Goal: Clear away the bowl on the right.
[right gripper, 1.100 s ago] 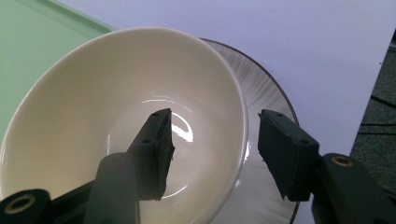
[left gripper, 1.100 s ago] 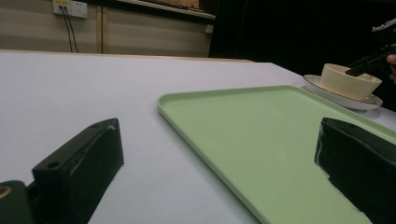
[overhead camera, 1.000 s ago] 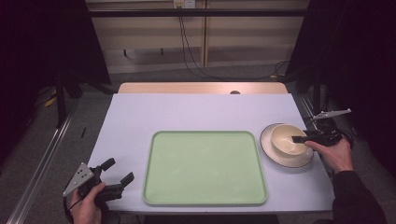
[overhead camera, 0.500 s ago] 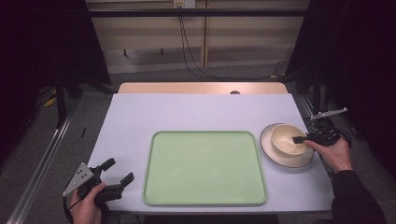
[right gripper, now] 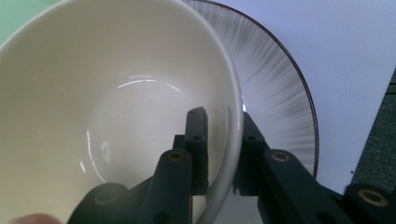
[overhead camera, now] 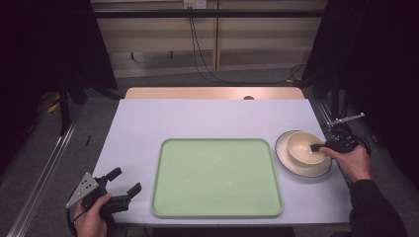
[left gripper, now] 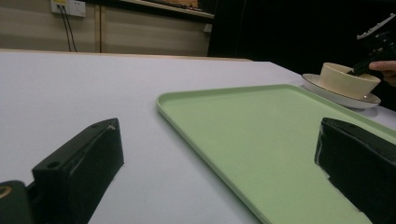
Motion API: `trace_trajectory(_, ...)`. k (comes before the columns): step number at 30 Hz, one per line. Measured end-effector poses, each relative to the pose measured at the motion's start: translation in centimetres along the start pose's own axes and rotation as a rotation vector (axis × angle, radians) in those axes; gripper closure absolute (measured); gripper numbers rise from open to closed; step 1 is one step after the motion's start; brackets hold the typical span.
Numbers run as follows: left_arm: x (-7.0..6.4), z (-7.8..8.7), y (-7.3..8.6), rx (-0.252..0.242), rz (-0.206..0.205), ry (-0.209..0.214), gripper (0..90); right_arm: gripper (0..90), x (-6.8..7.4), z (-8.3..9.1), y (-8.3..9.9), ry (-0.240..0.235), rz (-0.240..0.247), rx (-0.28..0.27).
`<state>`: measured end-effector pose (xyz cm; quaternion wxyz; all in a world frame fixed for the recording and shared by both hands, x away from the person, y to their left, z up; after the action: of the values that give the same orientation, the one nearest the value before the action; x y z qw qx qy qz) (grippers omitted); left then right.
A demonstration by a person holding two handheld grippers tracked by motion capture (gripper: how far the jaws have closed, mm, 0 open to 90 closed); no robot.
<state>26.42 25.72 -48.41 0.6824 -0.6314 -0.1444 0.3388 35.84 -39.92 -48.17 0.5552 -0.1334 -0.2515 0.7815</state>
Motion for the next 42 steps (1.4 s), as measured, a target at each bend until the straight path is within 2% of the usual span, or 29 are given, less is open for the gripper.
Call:
trace_trajectory(2, 0.0, 0.0, 0.0, 0.0, 0.001, -0.002, 1.3, 83.6, 0.0, -0.1, -0.1, 0.007, -0.005, 0.003)
trace_trajectory(3, 0.0, 0.0, 0.0, -0.002, 0.0, 0.001, 1.2, 84.1, 0.2, -0.1, -0.1, -0.01, -0.006, 0.009)
trace_trajectory(9, 0.0, 0.1, 0.0, -0.002, 0.0, -0.004, 1.2, 84.4, 0.1, 0.0, -0.1, -0.011, -0.03, 0.016)
trace_trajectory(10, 0.0, 0.1, 0.0, -0.003, 0.002, -0.003, 1.2, 84.5, 0.1, -0.1, -0.1, -0.02, -0.025, 0.004)
trace_trajectory(11, 0.0, 0.1, 0.0, 0.0, -0.002, -0.008, 1.2, 84.6, 0.0, -0.1, -0.1, -0.025, -0.044, -0.007)
trace_trajectory(17, 0.0, 0.1, 0.0, -0.001, 0.001, -0.006, 1.2, 84.7, 0.2, 0.2, -0.2, -0.046, -0.037, -0.017)
trace_trajectory(20, -0.1, 0.1, 0.0, -0.002, 0.001, -0.005, 1.2, 84.7, 0.3, 0.3, -0.3, -0.046, -0.029, -0.022)
trace_trajectory(27, -0.1, 0.1, 0.0, -0.004, 0.004, -0.003, 1.2, 84.5, 0.1, 0.5, -0.2, -0.052, -0.044, -0.042)
trace_trajectory(34, -0.1, 0.1, 0.0, -0.003, 0.005, -0.003, 1.2, 84.4, 0.2, 0.7, -0.3, -0.043, -0.074, -0.07)
trace_trajectory(42, -0.1, 0.1, 0.0, -0.004, 0.004, -0.003, 1.2, 84.4, 0.4, 1.8, -0.4, -0.083, -0.087, -0.115)
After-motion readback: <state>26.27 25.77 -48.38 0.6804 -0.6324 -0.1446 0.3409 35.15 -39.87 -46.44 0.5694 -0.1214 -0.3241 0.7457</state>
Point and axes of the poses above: each handheld gripper's, and its own axes: z roughly backward along the jaws, y roughly out of its underside, x roughly to its left, the point moved 5 cm from there along -z, roughly forward along the jaws, and after that the axes turned 7 degrees about y, right-handed, at the moved point
